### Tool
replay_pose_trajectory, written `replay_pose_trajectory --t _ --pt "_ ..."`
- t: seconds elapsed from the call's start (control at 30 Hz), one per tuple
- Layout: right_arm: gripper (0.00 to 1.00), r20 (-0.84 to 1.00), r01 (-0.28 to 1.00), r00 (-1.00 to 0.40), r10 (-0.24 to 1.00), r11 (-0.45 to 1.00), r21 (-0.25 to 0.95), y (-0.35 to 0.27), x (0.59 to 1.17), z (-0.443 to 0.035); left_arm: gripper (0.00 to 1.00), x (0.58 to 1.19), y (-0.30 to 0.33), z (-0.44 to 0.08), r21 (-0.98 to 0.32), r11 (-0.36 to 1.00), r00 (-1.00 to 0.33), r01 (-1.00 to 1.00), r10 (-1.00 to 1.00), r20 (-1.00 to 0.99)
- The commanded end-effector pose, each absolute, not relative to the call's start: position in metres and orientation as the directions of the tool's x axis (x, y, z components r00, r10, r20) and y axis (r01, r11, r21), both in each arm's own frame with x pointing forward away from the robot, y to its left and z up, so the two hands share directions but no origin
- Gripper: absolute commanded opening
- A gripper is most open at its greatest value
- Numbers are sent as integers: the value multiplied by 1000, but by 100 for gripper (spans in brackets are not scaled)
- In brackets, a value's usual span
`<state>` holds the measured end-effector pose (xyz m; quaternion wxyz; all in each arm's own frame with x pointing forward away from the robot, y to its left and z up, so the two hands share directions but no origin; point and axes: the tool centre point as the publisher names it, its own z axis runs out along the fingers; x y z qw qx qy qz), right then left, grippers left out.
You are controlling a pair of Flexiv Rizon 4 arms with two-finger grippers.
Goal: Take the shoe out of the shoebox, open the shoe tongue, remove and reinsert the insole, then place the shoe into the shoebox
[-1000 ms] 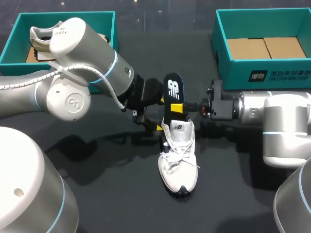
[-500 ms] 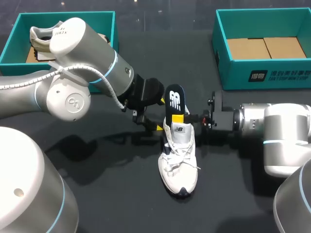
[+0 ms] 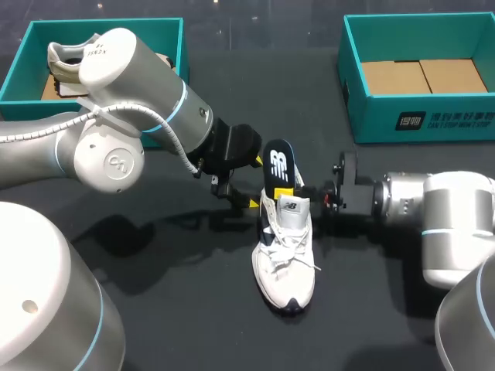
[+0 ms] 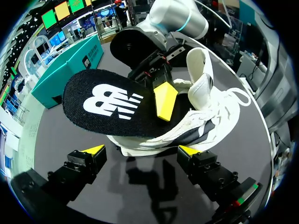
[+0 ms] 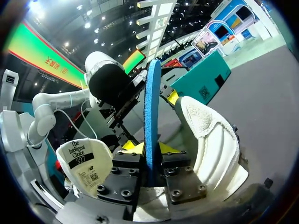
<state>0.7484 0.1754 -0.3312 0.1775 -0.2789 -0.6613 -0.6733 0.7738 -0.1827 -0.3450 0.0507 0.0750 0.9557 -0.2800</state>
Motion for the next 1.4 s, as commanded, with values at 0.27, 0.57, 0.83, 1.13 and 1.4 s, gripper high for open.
replay_pose_trajectory --t 0.27,0.57,0.83,1.13,1.4 --pt "31 582 578 -806 107 -69 813 177 770 -314 100 774 -183 -345 -527 832 -983 173 116 -139" --pt "0 622 622 -777 96 -32 783 181 784 -313 100 774 -183 -345 -527 832 -983 173 116 -139" --pt "0 661 659 -748 55 -57 750 177 771 -327 100 774 -183 -345 -527 832 -983 173 116 -139" --pt "0 687 680 -721 92 -96 727 176 750 -341 100 774 -183 -345 -527 832 -983 173 116 -139" --pt "15 666 659 -738 109 -98 746 180 749 -331 100 774 -183 -345 -527 832 -983 173 116 -139"
